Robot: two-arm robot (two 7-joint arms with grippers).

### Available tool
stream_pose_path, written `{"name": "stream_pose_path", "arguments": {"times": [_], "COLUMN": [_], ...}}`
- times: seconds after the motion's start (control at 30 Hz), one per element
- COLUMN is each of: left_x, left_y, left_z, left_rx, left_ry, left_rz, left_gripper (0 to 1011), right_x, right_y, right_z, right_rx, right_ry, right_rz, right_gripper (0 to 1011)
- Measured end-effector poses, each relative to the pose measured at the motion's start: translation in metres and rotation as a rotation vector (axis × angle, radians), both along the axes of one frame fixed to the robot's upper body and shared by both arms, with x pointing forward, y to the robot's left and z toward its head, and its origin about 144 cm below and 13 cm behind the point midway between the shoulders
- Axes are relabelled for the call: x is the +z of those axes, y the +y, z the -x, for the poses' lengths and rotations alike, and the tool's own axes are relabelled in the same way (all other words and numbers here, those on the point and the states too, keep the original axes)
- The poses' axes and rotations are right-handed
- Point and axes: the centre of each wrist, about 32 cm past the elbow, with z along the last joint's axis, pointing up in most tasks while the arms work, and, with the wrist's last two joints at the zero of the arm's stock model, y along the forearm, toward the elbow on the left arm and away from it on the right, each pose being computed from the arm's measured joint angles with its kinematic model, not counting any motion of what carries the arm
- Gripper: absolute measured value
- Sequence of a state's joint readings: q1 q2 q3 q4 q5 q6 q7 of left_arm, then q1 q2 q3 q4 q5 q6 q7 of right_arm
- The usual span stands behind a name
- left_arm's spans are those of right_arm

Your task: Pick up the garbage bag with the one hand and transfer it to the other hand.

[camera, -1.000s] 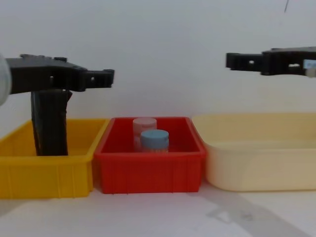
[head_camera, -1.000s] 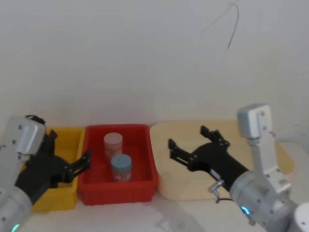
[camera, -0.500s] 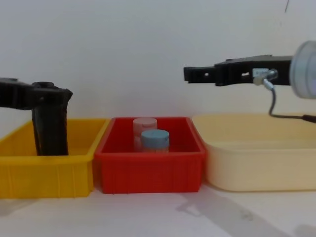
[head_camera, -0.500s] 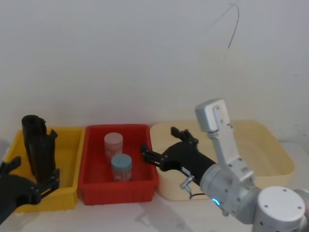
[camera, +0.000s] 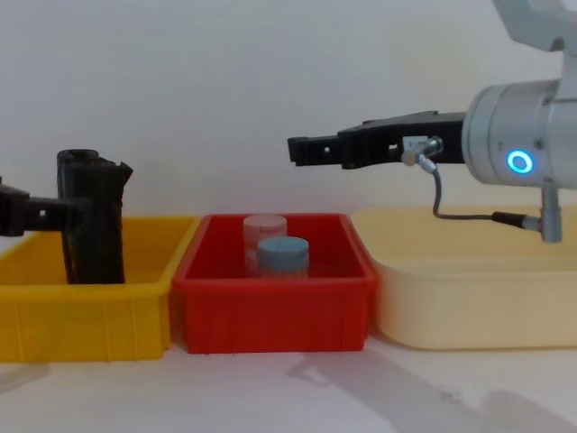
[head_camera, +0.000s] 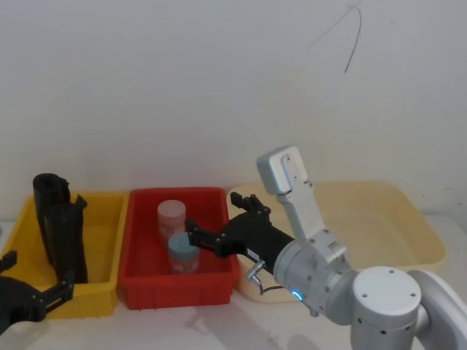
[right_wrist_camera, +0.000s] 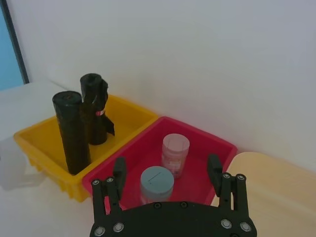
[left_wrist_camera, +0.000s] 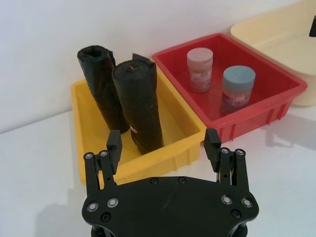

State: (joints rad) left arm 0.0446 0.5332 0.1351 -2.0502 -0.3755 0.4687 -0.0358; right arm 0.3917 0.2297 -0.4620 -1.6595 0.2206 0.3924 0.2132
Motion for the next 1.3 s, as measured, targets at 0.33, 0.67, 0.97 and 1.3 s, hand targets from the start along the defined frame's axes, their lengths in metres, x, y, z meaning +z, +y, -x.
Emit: {"name": "stream_pose_path", "arguments": {"times": [0.33, 0.67, 0.97, 1.3], "left_x": [-0.014, -0.020, -0.021, -0.023], "left_y": [0.001, 0.001, 0.002, 0.002], "left_z": [-0.023, -0.042, -0.056, -0.071], "left_rx": [-0.006, -0.006, 0.002, -0.013], "left_ry": [0.017, 0.010, -0.004, -0.019], "left_rz": [-0.020, -0.029, -0.024, 0.005], "left_gripper": [1001, 1001, 1001, 1001], "right_x": [-0.001, -0.001, -0.002, -0.003], "right_y": [0.008, 0.015, 0.020, 0.023], "right_z": [-0.007, -0.012, -0.016, -0.020], "right_rx": [0.017, 0.032, 0.040, 0.042], "right_ry": [0.035, 0.068, 0.092, 0.117], "right_rz": [0.022, 0.037, 0.048, 0.049], "right_gripper": [1001, 1001, 1001, 1001]}}
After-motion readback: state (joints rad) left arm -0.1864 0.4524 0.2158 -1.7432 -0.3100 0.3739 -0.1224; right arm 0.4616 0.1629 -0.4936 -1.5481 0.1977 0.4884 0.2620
